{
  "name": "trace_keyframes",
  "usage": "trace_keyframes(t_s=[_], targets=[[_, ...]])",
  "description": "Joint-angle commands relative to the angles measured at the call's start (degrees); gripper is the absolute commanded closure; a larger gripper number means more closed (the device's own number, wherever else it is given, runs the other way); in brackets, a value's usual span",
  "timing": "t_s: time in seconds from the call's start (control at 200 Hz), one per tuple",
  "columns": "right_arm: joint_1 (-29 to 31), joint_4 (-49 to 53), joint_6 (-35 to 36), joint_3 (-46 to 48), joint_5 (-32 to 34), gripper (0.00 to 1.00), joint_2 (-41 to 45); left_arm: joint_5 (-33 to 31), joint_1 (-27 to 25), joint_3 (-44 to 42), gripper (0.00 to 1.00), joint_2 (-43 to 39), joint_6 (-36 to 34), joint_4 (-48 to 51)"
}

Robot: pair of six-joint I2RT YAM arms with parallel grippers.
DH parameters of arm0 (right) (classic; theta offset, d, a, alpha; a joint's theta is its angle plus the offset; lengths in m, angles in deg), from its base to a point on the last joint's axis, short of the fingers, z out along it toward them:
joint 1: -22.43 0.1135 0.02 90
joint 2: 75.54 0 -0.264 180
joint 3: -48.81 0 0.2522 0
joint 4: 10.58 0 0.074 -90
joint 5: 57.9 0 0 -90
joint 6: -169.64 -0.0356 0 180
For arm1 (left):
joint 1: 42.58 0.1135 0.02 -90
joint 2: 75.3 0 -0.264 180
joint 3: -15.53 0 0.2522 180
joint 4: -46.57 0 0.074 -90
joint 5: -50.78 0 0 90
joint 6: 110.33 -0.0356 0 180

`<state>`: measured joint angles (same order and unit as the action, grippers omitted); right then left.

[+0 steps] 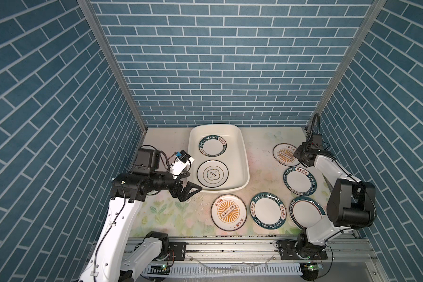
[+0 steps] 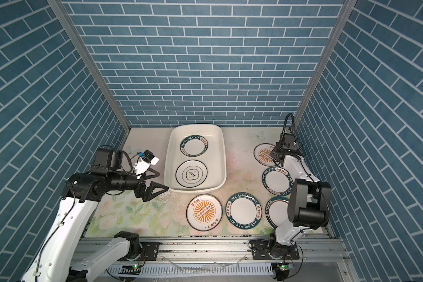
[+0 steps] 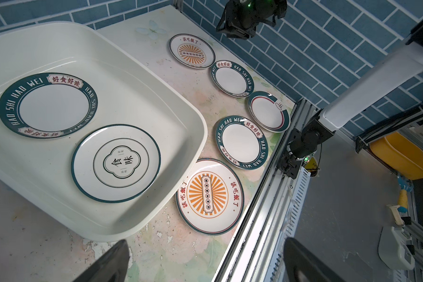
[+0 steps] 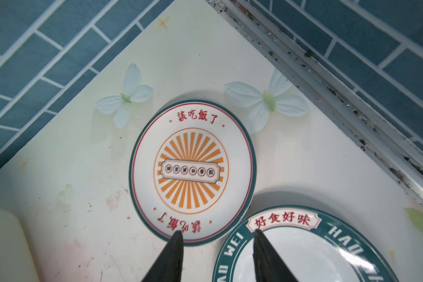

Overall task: Place the plates into the plastic bin on the countertop
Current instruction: 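Lower the right gripper onto the sunburst plate rim and close it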

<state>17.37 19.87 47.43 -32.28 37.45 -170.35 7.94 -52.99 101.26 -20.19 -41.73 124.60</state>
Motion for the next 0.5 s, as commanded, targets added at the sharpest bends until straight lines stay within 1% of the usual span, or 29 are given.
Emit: trace_keyframes(t_s=[0.0,0.175,0.31,0.45,0.495], targets=[[-1.63,-1.27,-0.12,-2.21,-1.59,0.53,-3.15,1.74,-0.31,0.47,0.00,0.42,0.35,-1.53],[-4.06,-2.06,-0.62,-3.04,-2.36,0.53,-6.91,2.36,-0.37,0.85,0.01,1.03,0.46,-1.34],[-5.93,-1.57,0.74,-3.94,-3.78,0.53,-8.74,2.61,-0.31,0.73,0.00,1.07,1.08,-1.78],[-8.15,-2.96,0.63,-4.14,-9.12,0.53,-10.75,2.50,-0.31,0.33,0.00,0.66,1.17,-1.77],[-8.53,-2.08,0.73,-5.19,-9.93,0.53,-11.78,2.28,-0.26,0.35,0.00,0.62,1.19,-1.68]])
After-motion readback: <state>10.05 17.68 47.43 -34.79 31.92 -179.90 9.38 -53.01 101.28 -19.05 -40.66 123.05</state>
